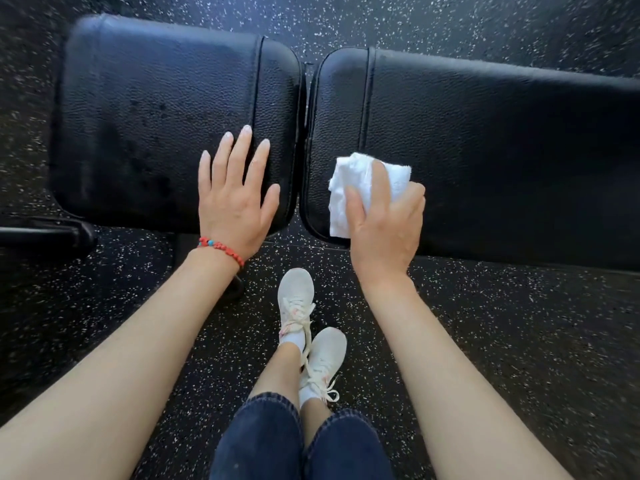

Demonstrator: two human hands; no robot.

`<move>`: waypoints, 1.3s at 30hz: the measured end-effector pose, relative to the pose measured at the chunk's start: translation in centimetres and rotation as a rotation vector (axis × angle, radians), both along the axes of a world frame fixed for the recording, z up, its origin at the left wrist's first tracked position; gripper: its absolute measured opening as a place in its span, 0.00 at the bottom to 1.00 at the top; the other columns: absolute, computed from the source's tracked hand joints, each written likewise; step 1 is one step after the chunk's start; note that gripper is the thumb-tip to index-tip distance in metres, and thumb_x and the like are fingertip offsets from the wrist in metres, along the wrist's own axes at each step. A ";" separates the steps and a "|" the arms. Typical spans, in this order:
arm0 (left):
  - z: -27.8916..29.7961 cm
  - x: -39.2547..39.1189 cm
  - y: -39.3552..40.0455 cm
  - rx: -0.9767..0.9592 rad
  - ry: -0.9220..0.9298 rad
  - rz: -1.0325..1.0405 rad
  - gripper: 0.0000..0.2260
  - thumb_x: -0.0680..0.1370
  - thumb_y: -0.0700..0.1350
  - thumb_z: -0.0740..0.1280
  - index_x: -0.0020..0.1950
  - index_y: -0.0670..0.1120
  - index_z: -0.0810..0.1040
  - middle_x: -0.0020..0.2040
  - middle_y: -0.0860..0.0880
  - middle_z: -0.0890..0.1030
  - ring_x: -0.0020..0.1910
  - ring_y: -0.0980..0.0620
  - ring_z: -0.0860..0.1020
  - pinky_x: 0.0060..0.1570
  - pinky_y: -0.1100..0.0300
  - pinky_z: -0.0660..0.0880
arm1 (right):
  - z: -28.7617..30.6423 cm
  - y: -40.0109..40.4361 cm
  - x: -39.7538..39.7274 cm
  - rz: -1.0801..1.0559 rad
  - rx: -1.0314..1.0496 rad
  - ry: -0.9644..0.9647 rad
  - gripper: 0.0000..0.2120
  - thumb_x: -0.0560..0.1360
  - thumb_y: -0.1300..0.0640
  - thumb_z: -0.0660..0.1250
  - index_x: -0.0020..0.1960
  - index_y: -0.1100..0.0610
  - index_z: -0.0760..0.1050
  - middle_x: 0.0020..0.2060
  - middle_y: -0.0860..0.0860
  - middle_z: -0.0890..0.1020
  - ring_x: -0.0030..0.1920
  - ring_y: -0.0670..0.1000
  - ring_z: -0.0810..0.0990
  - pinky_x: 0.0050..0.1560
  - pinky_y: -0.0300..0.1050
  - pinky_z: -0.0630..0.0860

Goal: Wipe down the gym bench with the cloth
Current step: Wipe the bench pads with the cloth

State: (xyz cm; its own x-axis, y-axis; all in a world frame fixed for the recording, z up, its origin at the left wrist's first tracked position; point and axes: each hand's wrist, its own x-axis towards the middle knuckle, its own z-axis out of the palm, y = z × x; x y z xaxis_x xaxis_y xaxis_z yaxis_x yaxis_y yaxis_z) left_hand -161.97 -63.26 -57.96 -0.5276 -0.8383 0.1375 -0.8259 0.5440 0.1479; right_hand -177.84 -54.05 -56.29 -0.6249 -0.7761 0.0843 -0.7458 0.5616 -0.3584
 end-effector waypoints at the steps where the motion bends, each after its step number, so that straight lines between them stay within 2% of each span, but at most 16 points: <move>1: 0.1 0.0 0.0 0.001 0.001 -0.001 0.22 0.78 0.50 0.57 0.71 0.42 0.67 0.72 0.40 0.66 0.70 0.39 0.63 0.68 0.41 0.56 | 0.0 0.2 0.3 0.017 -0.003 0.012 0.20 0.74 0.47 0.60 0.58 0.59 0.75 0.40 0.62 0.73 0.35 0.59 0.72 0.32 0.46 0.70; 9: 0.2 0.4 -0.2 0.045 -0.012 -0.038 0.23 0.78 0.51 0.56 0.71 0.42 0.67 0.72 0.40 0.65 0.71 0.39 0.63 0.69 0.41 0.56 | -0.2 -1.3 0.0 0.052 0.045 0.090 0.20 0.73 0.46 0.61 0.58 0.58 0.75 0.40 0.62 0.74 0.36 0.60 0.72 0.32 0.47 0.70; 13: 0.0 0.6 -0.4 0.029 -0.015 -0.046 0.23 0.78 0.51 0.57 0.71 0.43 0.68 0.72 0.41 0.66 0.71 0.40 0.63 0.68 0.42 0.57 | 0.3 -6.8 -1.2 -0.037 0.087 0.048 0.22 0.75 0.45 0.60 0.63 0.57 0.72 0.49 0.63 0.73 0.46 0.62 0.72 0.43 0.51 0.69; 18: 0.7 1.2 -0.7 0.060 0.044 -0.069 0.23 0.78 0.51 0.58 0.71 0.43 0.68 0.72 0.41 0.67 0.71 0.42 0.63 0.68 0.44 0.57 | 0.8 -10.0 -1.5 -0.051 0.160 0.028 0.22 0.78 0.44 0.54 0.68 0.54 0.66 0.57 0.61 0.69 0.54 0.60 0.70 0.52 0.50 0.68; 21: 1.4 3.2 -1.5 0.059 0.074 -0.053 0.23 0.77 0.50 0.58 0.70 0.42 0.69 0.71 0.41 0.67 0.70 0.42 0.63 0.68 0.44 0.57 | 1.3 -8.7 0.6 -0.100 0.066 -0.120 0.22 0.77 0.45 0.57 0.68 0.54 0.67 0.55 0.62 0.69 0.52 0.61 0.70 0.48 0.48 0.68; 24: 1.8 6.4 -3.0 0.048 0.075 -0.010 0.22 0.78 0.50 0.58 0.70 0.42 0.68 0.71 0.41 0.67 0.70 0.41 0.63 0.68 0.43 0.56 | 1.5 -7.1 6.1 -0.067 -0.025 -0.241 0.23 0.76 0.43 0.58 0.66 0.54 0.70 0.49 0.62 0.70 0.45 0.60 0.72 0.42 0.45 0.65; 28: 1.5 10.8 -5.5 0.032 0.001 0.010 0.22 0.78 0.49 0.58 0.70 0.42 0.68 0.71 0.40 0.67 0.70 0.41 0.62 0.68 0.42 0.56 | 0.3 -7.2 11.6 -0.001 -0.022 -0.165 0.22 0.75 0.44 0.61 0.60 0.59 0.76 0.40 0.63 0.72 0.37 0.60 0.73 0.35 0.47 0.73; 33: 0.4 12.9 -7.2 0.050 -0.027 -0.022 0.23 0.78 0.50 0.58 0.71 0.42 0.67 0.72 0.41 0.66 0.71 0.41 0.62 0.68 0.41 0.57 | -0.4 -10.9 10.1 0.004 -0.003 0.023 0.22 0.74 0.45 0.62 0.59 0.59 0.76 0.39 0.64 0.73 0.36 0.61 0.73 0.33 0.46 0.70; 35: 0.2 12.9 -7.2 0.029 -0.025 -0.018 0.22 0.78 0.50 0.58 0.71 0.43 0.67 0.72 0.41 0.66 0.71 0.42 0.61 0.68 0.41 0.57 | -0.2 -13.0 9.5 -0.016 0.006 0.063 0.22 0.75 0.44 0.61 0.60 0.59 0.75 0.41 0.64 0.74 0.38 0.62 0.73 0.35 0.48 0.70; 39: 0.0 12.9 -7.1 0.019 -0.009 -0.017 0.22 0.78 0.50 0.58 0.71 0.43 0.67 0.72 0.41 0.67 0.71 0.42 0.62 0.69 0.42 0.56 | -0.1 -16.3 8.5 -0.092 0.134 -0.005 0.24 0.77 0.42 0.56 0.69 0.53 0.67 0.54 0.62 0.70 0.52 0.60 0.70 0.49 0.50 0.66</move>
